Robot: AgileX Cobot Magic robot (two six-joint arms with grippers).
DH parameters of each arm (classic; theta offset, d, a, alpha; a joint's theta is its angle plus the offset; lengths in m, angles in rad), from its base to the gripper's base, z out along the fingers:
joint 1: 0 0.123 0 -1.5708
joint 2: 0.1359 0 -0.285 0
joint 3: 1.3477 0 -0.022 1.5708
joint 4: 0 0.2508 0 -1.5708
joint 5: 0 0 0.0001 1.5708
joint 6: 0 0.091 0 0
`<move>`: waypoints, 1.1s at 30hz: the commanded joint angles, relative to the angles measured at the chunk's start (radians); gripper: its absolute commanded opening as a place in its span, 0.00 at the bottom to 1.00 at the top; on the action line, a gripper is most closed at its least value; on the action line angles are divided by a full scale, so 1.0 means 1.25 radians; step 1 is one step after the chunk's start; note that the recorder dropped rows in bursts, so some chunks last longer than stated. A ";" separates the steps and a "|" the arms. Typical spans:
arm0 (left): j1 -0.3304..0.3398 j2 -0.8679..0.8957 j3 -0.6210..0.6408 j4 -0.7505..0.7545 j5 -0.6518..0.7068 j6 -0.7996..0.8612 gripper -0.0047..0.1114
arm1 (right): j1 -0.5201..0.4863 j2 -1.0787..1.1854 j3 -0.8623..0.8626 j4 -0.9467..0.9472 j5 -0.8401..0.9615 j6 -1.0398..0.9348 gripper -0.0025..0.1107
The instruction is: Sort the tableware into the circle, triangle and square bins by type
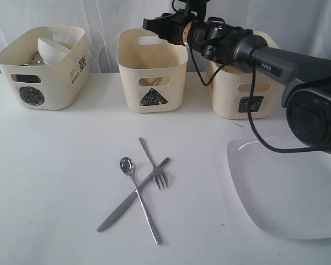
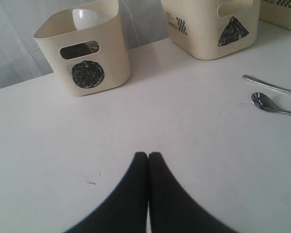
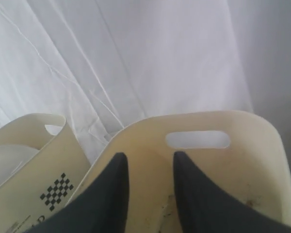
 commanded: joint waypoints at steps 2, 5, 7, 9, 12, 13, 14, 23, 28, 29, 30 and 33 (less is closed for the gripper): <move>-0.004 -0.004 0.002 -0.006 -0.003 -0.002 0.04 | 0.014 -0.120 0.160 -0.214 -0.004 0.163 0.30; -0.004 -0.004 0.002 -0.006 -0.003 -0.002 0.04 | 0.014 -0.212 0.317 -0.459 -0.008 0.301 0.30; -0.004 -0.004 0.002 -0.006 -0.003 -0.002 0.04 | 0.014 -0.283 0.424 -0.471 -0.015 0.333 0.30; -0.004 -0.004 0.002 -0.006 -0.003 -0.002 0.04 | 0.014 -0.356 0.514 -0.471 -0.024 0.331 0.30; -0.004 -0.004 0.002 -0.006 -0.003 -0.002 0.04 | 0.014 -0.434 0.610 -0.471 -0.001 0.314 0.30; -0.004 -0.004 0.002 -0.006 -0.003 -0.002 0.04 | 0.014 -0.458 0.636 -0.471 0.019 0.314 0.30; -0.004 -0.004 0.002 -0.006 -0.003 -0.002 0.04 | 0.014 -0.476 0.660 -0.471 0.032 0.314 0.30; -0.004 -0.004 0.002 -0.006 -0.003 -0.002 0.04 | 0.059 -0.593 0.855 -0.471 -0.200 0.416 0.30; -0.004 -0.004 0.002 -0.006 -0.003 -0.002 0.04 | 0.204 -0.563 0.943 -0.471 -0.077 0.362 0.30; -0.004 -0.004 0.002 -0.006 -0.003 -0.002 0.04 | 0.223 -0.563 0.946 -0.471 -0.039 0.346 0.30; -0.004 -0.004 0.002 -0.006 -0.003 -0.002 0.04 | 0.244 -0.570 0.946 -0.471 0.009 0.314 0.30; -0.004 -0.004 0.002 -0.006 -0.003 -0.002 0.04 | 0.271 -0.599 0.946 -0.471 0.083 0.294 0.30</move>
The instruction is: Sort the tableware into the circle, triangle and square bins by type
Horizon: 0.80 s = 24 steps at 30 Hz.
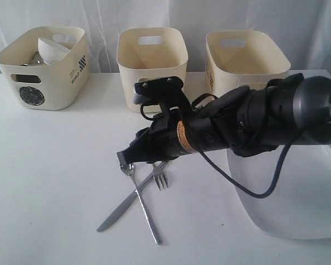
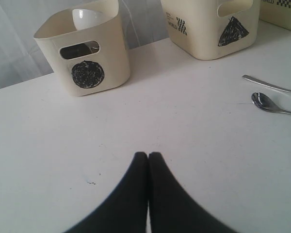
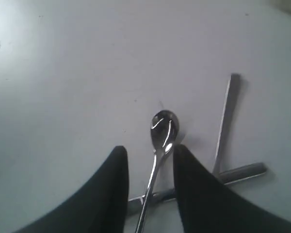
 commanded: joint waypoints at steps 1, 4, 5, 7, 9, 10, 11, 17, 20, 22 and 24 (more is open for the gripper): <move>-0.004 -0.004 0.002 -0.006 -0.003 -0.002 0.04 | 0.021 -0.041 0.006 0.002 0.073 -0.027 0.30; -0.004 -0.004 0.002 -0.006 -0.003 -0.002 0.04 | 0.021 -0.048 0.009 0.002 0.071 -0.026 0.30; -0.004 -0.004 0.002 -0.006 -0.003 -0.002 0.04 | 0.021 -0.048 0.012 0.002 0.071 -0.025 0.30; -0.004 -0.004 0.002 -0.006 -0.003 -0.002 0.04 | 0.021 -0.048 0.014 0.002 0.063 -0.025 0.30; -0.004 -0.004 0.002 -0.006 -0.003 -0.002 0.04 | 0.021 -0.048 0.016 0.002 0.046 -0.025 0.30; -0.004 -0.004 0.002 -0.006 -0.003 -0.002 0.04 | 0.021 -0.048 0.017 0.002 0.033 -0.025 0.30; -0.004 -0.004 0.002 -0.006 -0.003 -0.002 0.04 | 0.021 -0.048 0.019 0.002 0.030 -0.025 0.30; -0.004 -0.004 0.002 -0.006 -0.003 -0.002 0.04 | 0.023 -0.048 0.023 0.002 0.031 -0.043 0.30; -0.004 -0.004 0.002 -0.006 -0.003 -0.002 0.04 | 0.022 -0.048 0.024 0.002 0.031 -0.050 0.30; -0.004 -0.004 0.002 -0.006 -0.003 -0.002 0.04 | 0.020 -0.053 0.037 0.097 0.057 -0.201 0.30; -0.004 -0.004 0.002 -0.006 -0.003 -0.002 0.04 | 0.038 -0.060 0.053 0.402 0.143 -0.624 0.30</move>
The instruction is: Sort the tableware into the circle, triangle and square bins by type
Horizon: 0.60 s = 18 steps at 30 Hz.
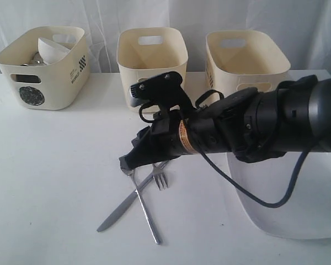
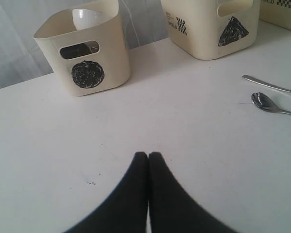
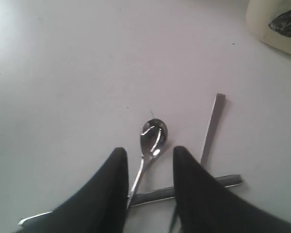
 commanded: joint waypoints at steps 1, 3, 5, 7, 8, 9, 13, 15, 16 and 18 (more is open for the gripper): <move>-0.004 -0.004 0.002 -0.006 -0.003 -0.002 0.04 | 0.024 -0.015 0.022 0.553 0.175 -0.730 0.30; -0.004 -0.004 0.002 -0.006 -0.003 -0.002 0.04 | 0.037 -0.015 0.006 0.986 0.296 -1.235 0.30; -0.004 -0.004 0.002 -0.006 -0.003 -0.002 0.04 | 0.052 -0.020 -0.012 1.271 0.432 -1.415 0.30; -0.004 -0.004 0.002 -0.006 -0.003 -0.002 0.04 | 0.054 -0.022 -0.012 1.302 0.471 -1.382 0.30; -0.004 -0.004 0.002 -0.006 -0.003 -0.002 0.04 | 0.054 -0.020 -0.012 1.302 0.467 -1.361 0.30; -0.004 -0.004 0.002 -0.006 -0.003 -0.002 0.04 | 0.054 -0.020 -0.012 1.302 0.463 -1.357 0.30; -0.004 -0.004 0.002 -0.006 -0.003 -0.002 0.04 | 0.072 -0.016 -0.024 1.296 0.455 -1.344 0.30; -0.004 -0.004 0.002 -0.006 -0.003 -0.002 0.04 | 0.079 0.003 -0.052 1.296 0.471 -1.344 0.30; -0.004 -0.004 0.002 -0.006 -0.003 -0.002 0.04 | 0.079 0.024 -0.075 1.314 0.487 -1.346 0.30; -0.004 -0.004 0.002 -0.006 -0.003 -0.002 0.04 | 0.079 0.054 -0.107 1.334 0.515 -1.361 0.33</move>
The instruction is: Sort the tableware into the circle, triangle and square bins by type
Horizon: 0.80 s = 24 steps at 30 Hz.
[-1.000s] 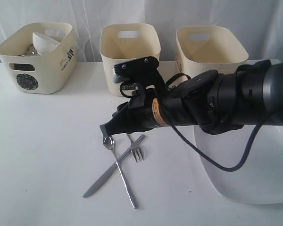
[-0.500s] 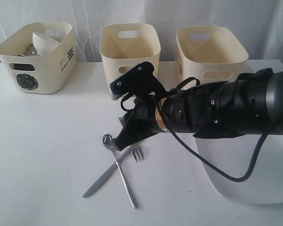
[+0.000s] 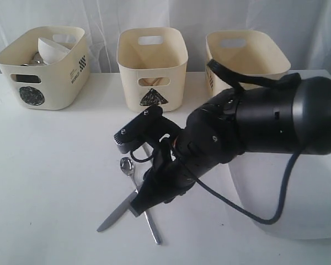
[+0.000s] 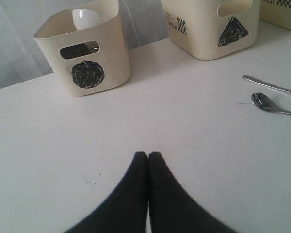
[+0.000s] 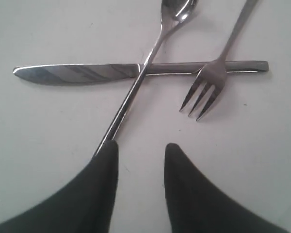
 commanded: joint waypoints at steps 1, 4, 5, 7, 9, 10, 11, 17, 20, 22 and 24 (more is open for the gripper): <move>-0.004 -0.004 0.002 -0.006 -0.003 -0.002 0.04 | 0.002 0.058 -0.059 0.035 0.053 -0.022 0.35; -0.004 -0.004 0.002 -0.006 -0.003 -0.002 0.04 | 0.002 0.095 -0.098 0.058 0.076 -0.023 0.38; -0.004 -0.004 0.002 -0.006 -0.003 -0.002 0.04 | 0.002 0.108 -0.108 0.069 0.078 -0.028 0.38; -0.004 -0.004 0.002 -0.006 -0.003 -0.002 0.04 | 0.002 0.127 -0.126 0.086 0.084 -0.035 0.38; -0.004 -0.004 0.002 -0.006 -0.003 -0.002 0.04 | 0.002 0.145 -0.140 0.100 0.095 -0.043 0.38; -0.004 -0.004 0.002 -0.006 -0.003 -0.002 0.04 | 0.002 0.152 -0.144 0.102 0.097 -0.043 0.38; -0.004 -0.004 0.002 -0.006 -0.003 -0.002 0.04 | 0.002 0.163 -0.150 0.102 0.102 -0.043 0.38; -0.004 -0.004 0.002 -0.006 -0.003 -0.002 0.04 | 0.002 0.202 -0.151 0.102 0.088 -0.045 0.38; -0.004 -0.004 0.002 -0.006 -0.003 -0.002 0.04 | 0.002 0.213 -0.151 0.104 0.079 -0.050 0.38; -0.004 -0.004 0.002 -0.006 -0.003 -0.002 0.04 | 0.002 0.221 -0.151 0.104 0.077 -0.050 0.38; -0.004 -0.004 0.002 -0.006 -0.003 -0.002 0.04 | 0.002 0.229 -0.151 0.104 0.075 -0.050 0.38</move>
